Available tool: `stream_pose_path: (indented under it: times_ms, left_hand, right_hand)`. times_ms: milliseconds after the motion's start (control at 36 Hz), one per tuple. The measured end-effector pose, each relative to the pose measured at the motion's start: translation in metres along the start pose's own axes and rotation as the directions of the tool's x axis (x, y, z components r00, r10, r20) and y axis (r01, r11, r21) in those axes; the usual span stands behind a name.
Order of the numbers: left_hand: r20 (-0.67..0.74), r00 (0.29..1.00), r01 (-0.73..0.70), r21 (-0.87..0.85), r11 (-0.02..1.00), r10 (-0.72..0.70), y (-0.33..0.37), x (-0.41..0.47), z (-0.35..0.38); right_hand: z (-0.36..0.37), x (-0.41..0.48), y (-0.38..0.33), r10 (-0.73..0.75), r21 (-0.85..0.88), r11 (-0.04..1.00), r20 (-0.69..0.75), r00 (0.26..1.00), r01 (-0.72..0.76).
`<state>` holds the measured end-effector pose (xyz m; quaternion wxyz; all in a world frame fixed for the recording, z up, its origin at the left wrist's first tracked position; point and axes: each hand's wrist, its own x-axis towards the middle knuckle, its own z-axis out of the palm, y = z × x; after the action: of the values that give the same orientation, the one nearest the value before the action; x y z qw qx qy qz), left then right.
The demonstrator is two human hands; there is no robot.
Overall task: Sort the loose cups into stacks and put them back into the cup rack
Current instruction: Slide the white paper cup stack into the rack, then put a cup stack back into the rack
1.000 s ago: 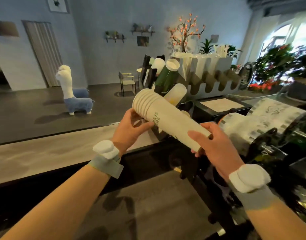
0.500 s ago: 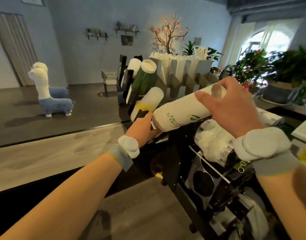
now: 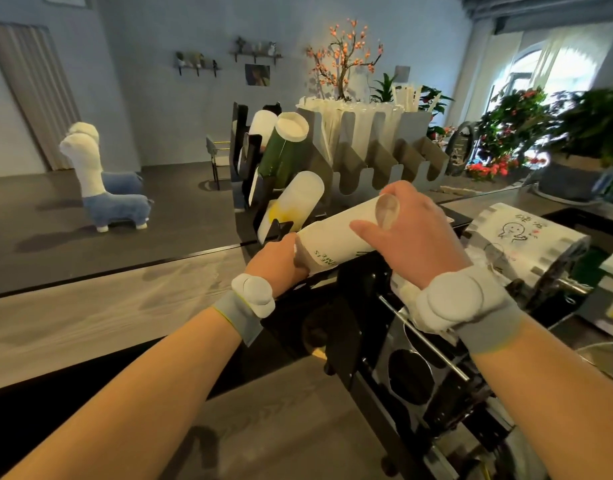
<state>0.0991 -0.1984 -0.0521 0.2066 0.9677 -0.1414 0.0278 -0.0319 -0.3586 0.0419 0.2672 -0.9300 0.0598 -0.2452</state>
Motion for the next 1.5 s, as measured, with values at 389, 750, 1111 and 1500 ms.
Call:
stream_pose_path:
  times_ms: [389, 750, 1111, 1500]
  left_hand:
    - [-0.165, 0.957, -0.274, -0.228, 0.934, 0.24, -0.01, 0.001, 0.011]
    - [-0.061, 0.99, -0.142, -0.317, 0.938, 0.129, -0.02, 0.001, 0.026]
    - [-0.03, 0.989, -0.146, -0.365, 0.919, 0.145, -0.074, -0.066, -0.022]
    - [0.121, 0.941, 0.333, -0.18, 0.926, -0.315, -0.301, -0.272, -0.052]
  right_hand:
    - [0.046, 0.023, -0.011, -0.063, -0.18, 0.978, 0.231, 0.971, 0.107]
    - [0.081, 0.026, 0.004, 0.059, -0.2, 0.98, 0.196, 0.979, -0.019]
    - [0.092, -0.021, -0.033, -0.196, -0.019, 0.98, 0.014, 0.98, 0.196]
    - [0.275, -0.148, -0.108, -0.327, 0.273, 0.944, 0.715, 0.618, 0.184]
